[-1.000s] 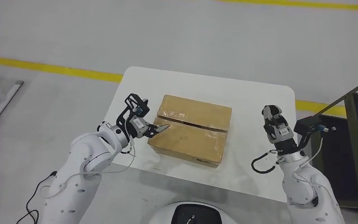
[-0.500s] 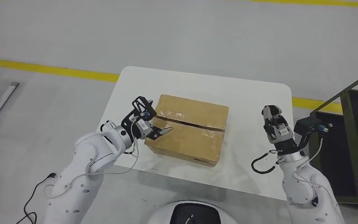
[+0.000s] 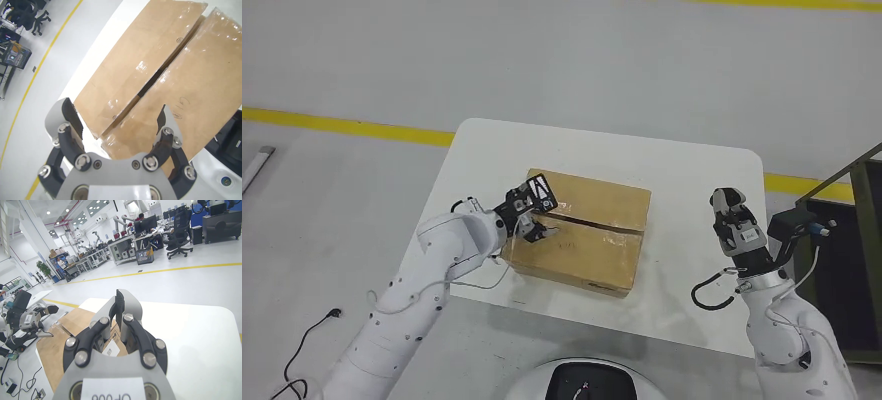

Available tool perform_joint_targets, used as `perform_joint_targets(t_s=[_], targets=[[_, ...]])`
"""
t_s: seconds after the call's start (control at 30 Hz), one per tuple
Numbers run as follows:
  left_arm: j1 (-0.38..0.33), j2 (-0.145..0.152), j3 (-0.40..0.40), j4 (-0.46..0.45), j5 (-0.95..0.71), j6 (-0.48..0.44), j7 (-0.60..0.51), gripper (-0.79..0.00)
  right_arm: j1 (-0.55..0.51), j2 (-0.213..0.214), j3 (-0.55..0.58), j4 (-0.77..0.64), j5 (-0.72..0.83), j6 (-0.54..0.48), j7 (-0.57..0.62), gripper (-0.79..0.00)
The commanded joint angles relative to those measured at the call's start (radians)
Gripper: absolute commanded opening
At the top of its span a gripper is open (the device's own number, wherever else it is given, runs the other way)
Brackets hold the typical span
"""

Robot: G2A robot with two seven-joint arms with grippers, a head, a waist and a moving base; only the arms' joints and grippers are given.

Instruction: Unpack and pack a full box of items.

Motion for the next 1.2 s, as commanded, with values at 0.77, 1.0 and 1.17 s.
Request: perform_joint_targets(t_s=[0.77, 1.0, 1.17], targets=[[-0.090, -0.029, 0.085, 0.151, 0.200, 0.080, 0.096, -0.548, 0.000, 0.000, 0.000, 0.000, 0.000, 0.000, 0.000, -0.785], [-0.087, -0.031, 0.077, 0.146, 0.228, 0.099, 0.159, -0.785, 0.000, 0.000, 0.000, 0.000, 0.000, 0.000, 0.000, -0.785], [-0.072, -0.027, 0.056, 0.118, 0.233, 0.086, 0.201, -0.785, 0.000, 0.000, 0.000, 0.000, 0.000, 0.000, 0.000, -0.785]])
